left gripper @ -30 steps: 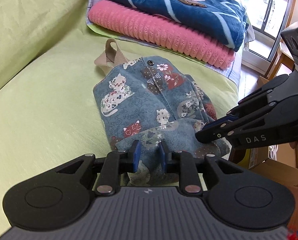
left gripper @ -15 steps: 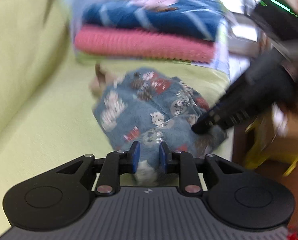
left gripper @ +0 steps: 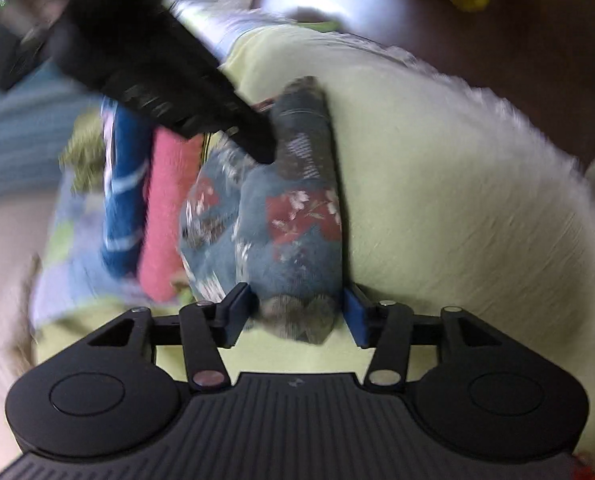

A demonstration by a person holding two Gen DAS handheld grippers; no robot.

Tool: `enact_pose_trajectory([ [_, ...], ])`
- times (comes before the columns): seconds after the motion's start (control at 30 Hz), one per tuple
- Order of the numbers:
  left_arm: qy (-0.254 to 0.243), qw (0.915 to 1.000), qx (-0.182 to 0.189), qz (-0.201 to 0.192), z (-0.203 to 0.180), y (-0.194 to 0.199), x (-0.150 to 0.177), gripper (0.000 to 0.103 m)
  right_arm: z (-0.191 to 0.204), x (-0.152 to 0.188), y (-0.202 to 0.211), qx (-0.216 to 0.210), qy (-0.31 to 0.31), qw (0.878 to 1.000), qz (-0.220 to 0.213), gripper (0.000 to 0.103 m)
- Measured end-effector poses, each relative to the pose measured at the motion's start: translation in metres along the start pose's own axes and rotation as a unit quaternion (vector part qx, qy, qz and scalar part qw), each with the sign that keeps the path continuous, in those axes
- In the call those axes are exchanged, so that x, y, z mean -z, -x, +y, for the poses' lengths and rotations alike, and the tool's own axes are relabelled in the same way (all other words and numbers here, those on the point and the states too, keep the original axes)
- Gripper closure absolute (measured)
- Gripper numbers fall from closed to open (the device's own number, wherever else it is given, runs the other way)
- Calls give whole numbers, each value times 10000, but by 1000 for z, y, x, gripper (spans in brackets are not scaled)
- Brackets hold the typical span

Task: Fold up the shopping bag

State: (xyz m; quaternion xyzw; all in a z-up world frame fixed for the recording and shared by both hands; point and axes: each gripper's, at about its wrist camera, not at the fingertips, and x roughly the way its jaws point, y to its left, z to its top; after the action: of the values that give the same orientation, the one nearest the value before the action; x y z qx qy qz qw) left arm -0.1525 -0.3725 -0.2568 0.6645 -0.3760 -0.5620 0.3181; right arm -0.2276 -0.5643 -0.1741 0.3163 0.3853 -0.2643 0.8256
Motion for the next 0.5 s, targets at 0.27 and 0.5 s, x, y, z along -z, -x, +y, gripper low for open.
enact_pose_trajectory([
  [0.27, 356, 9959, 734, -391, 26, -11, 13, 50, 5, 12, 8, -55, 569, 9973, -457, 92],
  [0.5, 1157, 9858, 1060, -599, 44, -14, 22, 50, 53, 91, 23, 1138, 3826, 9034, -1565, 44],
])
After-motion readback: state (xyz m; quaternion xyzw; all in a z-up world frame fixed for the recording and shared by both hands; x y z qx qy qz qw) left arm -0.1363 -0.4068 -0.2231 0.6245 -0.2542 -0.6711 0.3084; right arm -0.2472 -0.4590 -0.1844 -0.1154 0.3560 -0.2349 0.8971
